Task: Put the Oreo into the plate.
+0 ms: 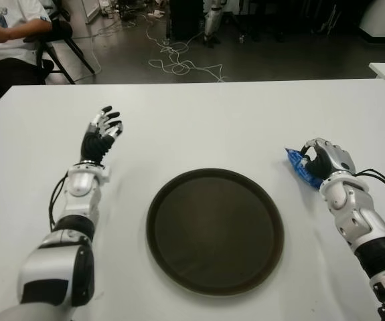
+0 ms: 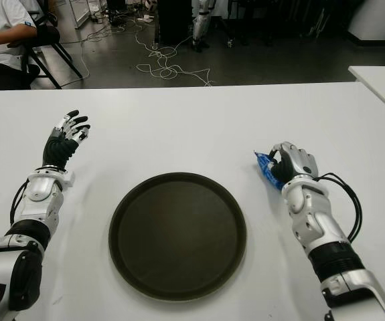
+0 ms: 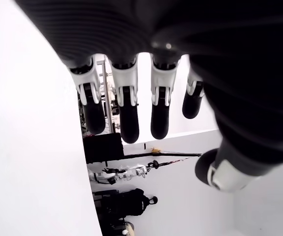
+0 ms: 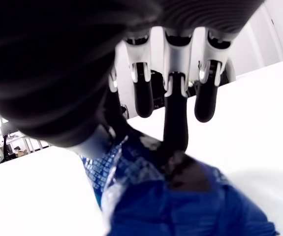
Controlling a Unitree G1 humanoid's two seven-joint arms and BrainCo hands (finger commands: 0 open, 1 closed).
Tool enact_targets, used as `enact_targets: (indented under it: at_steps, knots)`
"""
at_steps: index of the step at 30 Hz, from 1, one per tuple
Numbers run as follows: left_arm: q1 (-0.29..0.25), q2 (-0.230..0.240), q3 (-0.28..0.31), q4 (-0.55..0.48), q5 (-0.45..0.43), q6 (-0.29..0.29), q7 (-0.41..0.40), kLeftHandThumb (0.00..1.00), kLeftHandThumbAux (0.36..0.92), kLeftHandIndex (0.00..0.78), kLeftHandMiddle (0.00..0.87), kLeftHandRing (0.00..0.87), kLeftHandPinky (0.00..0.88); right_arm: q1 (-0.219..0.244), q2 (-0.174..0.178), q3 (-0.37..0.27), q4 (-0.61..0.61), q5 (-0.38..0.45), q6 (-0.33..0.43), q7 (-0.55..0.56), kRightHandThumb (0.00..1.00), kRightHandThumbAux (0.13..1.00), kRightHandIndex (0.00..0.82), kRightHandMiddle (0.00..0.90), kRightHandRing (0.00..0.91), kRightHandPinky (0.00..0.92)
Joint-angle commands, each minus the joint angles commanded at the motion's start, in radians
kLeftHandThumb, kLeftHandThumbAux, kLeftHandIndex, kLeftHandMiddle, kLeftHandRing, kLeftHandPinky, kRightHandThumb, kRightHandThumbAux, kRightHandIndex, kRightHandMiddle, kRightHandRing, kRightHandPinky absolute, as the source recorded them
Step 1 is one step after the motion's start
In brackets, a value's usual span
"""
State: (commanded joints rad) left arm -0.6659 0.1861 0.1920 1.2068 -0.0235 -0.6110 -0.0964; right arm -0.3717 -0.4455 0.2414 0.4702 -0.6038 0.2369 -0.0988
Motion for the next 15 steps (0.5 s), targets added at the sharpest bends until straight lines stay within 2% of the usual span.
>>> enact_targets:
  at_steps: [3,15]
  knots:
    - [0.001,-0.001,-0.001,-0.001,0.001,-0.003,0.001,0.288,0.654,0.121,0.196,0.179,0.188,0.001,0.003,-0.004,-0.004,0.003,0.004,0.007,0.67,0.73,0.414,0.422,0.445,0.439]
    - [0.002,-0.002,-0.007,-0.004,0.006,-0.003,0.007,0.301,0.654,0.123,0.203,0.187,0.198,-0.001,0.011,-0.013,0.003,0.004,0.004,0.008,0.672,0.728,0.42,0.445,0.446,0.409]
